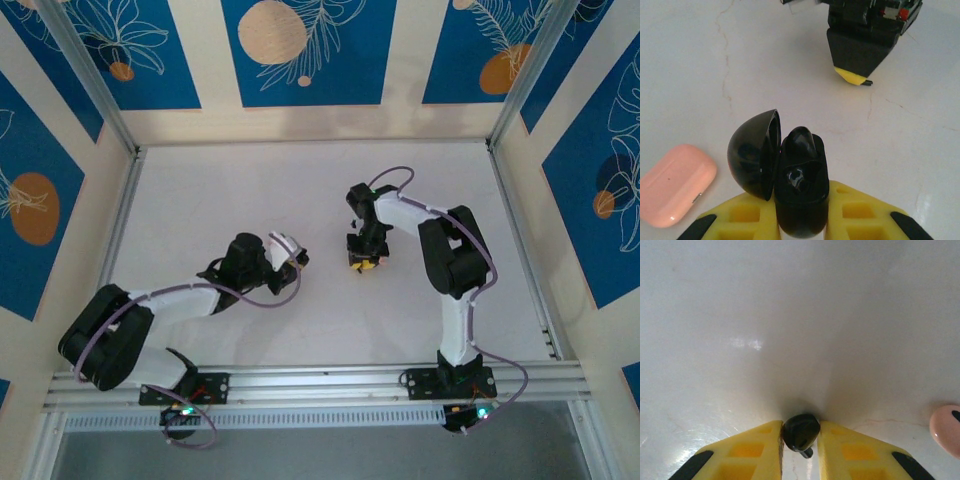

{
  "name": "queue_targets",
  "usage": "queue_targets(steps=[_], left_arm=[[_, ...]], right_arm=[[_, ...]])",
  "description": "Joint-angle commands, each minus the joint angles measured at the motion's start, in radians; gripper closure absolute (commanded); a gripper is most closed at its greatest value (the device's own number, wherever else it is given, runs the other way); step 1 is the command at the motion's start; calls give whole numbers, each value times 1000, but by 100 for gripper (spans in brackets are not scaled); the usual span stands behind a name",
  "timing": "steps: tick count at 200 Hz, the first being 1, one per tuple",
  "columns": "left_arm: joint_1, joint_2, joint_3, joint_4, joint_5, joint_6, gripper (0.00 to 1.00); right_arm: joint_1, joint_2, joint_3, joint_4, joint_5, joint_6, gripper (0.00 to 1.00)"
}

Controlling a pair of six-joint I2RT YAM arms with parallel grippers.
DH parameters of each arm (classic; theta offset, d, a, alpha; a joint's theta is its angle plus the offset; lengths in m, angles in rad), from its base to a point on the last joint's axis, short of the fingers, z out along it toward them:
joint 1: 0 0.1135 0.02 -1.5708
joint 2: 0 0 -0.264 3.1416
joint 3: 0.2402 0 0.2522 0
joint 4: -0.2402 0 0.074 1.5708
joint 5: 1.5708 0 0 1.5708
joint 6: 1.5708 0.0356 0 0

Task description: Insert the wireless bluetooth earbuds into the charging case

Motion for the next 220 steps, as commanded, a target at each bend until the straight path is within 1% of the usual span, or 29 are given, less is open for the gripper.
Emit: queue_targets(steps=[1,22,63,143,161,191,220], left_arm=[[-5,18,-39,140,84,-6,80],[-18,46,-50,197,110,19,80],[-48,131,-56,310,129,48,80],[-88,342,-43,608,161,7,81],[-93,379,-48,690,158,-17,81],[-105,431,-46,770,169,-24,82],[-109,482,-69,899,171,-69,82]], right_arm=[[6,-120,-109,138,-1,59,76],[21,-215,-190,230,15,82,76],[48,-387,-371,436,43,124,76],[103,-630,-615,762,51,152,76],[107,-685,-660,808,56,143,75],[114,-762,-715,865,56,133,75],[118,-803,-750,924,1,118,74]])
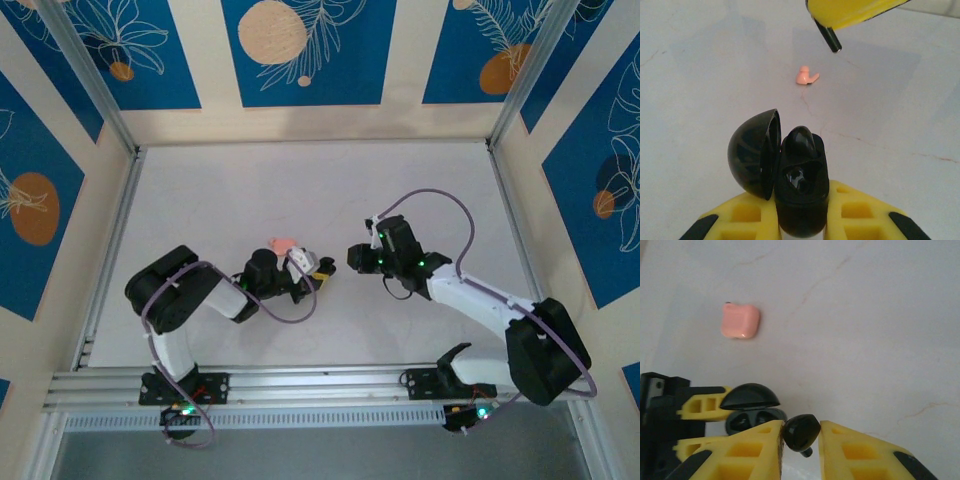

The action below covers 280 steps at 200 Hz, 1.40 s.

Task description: Insert the wireless bluetooth earbuds into the charging case

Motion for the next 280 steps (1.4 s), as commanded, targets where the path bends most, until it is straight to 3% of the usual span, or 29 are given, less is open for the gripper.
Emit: queue_targets(steps=[1,40,149,280], left_arm=[[-13,40,-22,177,34,-47,82],[-16,79,-52,301,27,-60,82],[-18,35,-39,302,-19,-91,82],[-19,-29,-28,302,-57,-150,81]], right_arm=[[9,-32,-24,88,-40,-19,74],[34,-7,-22,163,-71,-40,75],[96,65,0,264,-87,-66,75],[135,107,-12,309,-1,-111,75]])
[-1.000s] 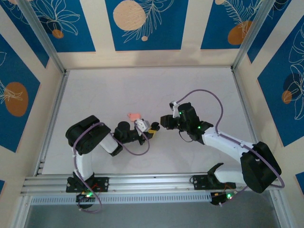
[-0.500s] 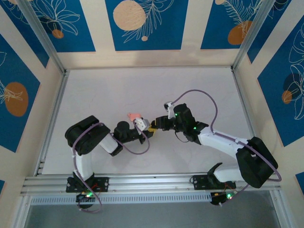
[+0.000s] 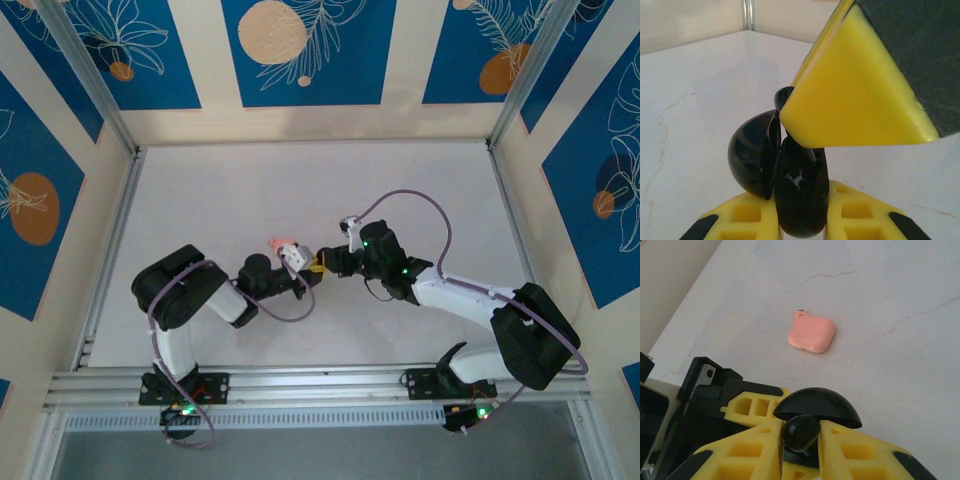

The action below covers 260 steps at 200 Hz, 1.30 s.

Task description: Insert the wireless bluetooth earbuds into the charging case

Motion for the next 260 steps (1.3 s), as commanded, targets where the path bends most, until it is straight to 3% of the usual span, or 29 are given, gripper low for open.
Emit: queue_targets(steps=[1,111,177,260], left_arm=[[-10,-51,12,49,-1,-26,81],[-11,-102,16,49,-31,-52,81],[-10,-112,19,49,14,-34,81],[-10,-102,13,49,49,3,81]], right_arm=[[10,5,0,31,33,-26,75],[28,-58,-74,81,29,-70,75],[25,-56,-57,72,9,-84,75],[24,-36,-3,38,-10,-87,66]])
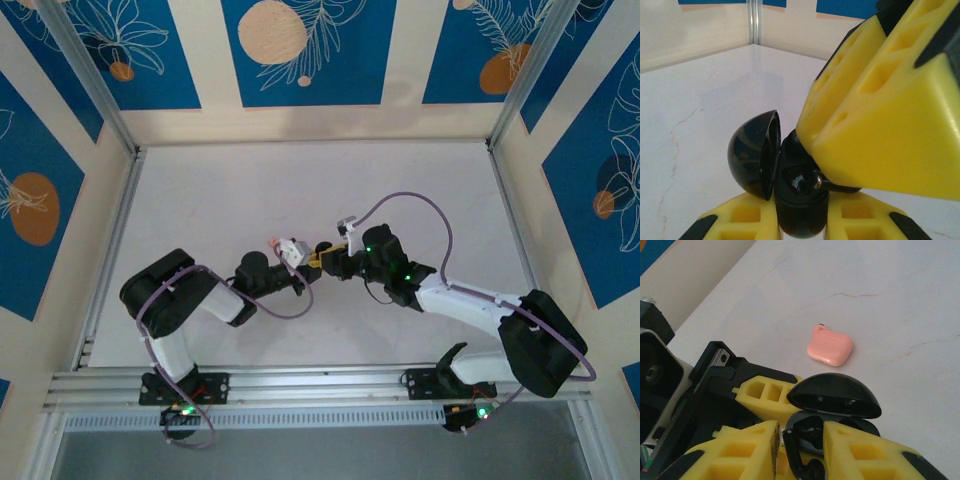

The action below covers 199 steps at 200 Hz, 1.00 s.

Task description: Insert the wireless bluetooth earbuds into the charging case

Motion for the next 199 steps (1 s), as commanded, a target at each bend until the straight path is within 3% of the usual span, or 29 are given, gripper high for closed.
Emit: queue_targets(steps=[1,101,199], left_arm=[[-10,-29,13,83,65,24,81],[-10,-13,9,83,66,34,81],[-10,5,12,83,38,27,81]], right_arm=[[1,14,35,-29,-4,-12,66],[-19,5,56,-50,-22,7,53],[-47,-32,48,-75,-29,36,52]])
